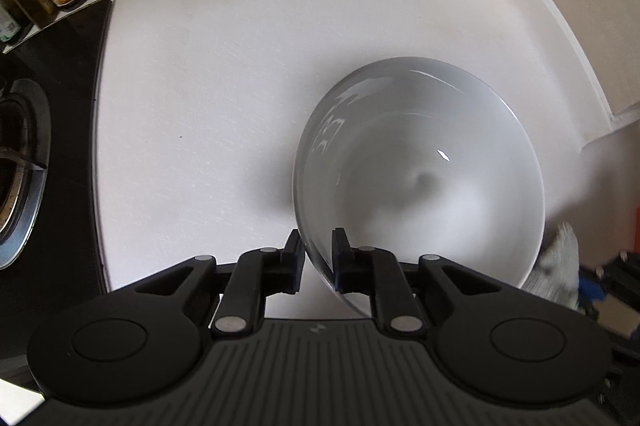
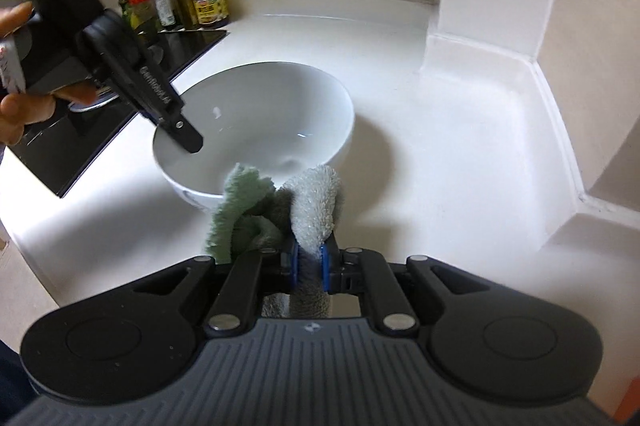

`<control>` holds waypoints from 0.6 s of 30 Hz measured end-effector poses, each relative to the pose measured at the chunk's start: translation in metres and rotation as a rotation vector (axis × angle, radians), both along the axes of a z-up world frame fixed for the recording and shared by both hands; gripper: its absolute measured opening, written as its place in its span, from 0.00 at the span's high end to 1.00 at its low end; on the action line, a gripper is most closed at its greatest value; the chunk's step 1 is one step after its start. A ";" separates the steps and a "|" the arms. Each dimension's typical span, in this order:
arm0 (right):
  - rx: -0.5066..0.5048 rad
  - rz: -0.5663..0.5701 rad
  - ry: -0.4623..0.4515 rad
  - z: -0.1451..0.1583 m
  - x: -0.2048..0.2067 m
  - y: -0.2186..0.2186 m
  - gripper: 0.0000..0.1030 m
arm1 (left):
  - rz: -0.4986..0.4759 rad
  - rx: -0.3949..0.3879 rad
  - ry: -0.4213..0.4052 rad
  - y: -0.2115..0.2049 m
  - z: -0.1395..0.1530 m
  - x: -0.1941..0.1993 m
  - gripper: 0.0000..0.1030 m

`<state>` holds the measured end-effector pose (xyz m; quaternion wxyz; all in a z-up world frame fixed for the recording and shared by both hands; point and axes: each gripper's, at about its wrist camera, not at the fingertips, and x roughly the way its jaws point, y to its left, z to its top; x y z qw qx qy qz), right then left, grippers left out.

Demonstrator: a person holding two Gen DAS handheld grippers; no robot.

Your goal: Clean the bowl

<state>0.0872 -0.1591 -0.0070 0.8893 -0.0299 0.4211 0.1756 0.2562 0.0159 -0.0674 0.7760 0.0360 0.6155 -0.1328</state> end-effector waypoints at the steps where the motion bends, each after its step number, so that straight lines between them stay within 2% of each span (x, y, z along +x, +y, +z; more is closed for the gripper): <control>1: 0.016 0.024 0.004 0.001 -0.004 -0.001 0.92 | 0.021 -0.010 -0.007 0.004 0.003 -0.003 0.87; 6: 0.054 0.150 0.019 0.008 -0.016 0.017 0.92 | 0.076 -0.053 -0.021 0.012 0.006 0.001 0.92; 8: 0.058 0.235 0.017 0.007 -0.020 0.040 0.92 | 0.058 -0.066 -0.018 0.013 0.009 0.011 0.94; 11: 0.061 0.298 0.010 0.002 -0.018 0.068 0.92 | 0.045 -0.080 -0.013 0.014 0.010 0.027 0.97; 16: 0.040 0.341 -0.046 0.000 -0.004 0.107 0.92 | 0.028 -0.044 -0.036 0.009 0.013 0.032 0.98; 18: 0.007 0.295 -0.074 -0.008 0.007 0.122 0.92 | 0.011 -0.016 -0.054 0.006 0.014 0.027 0.97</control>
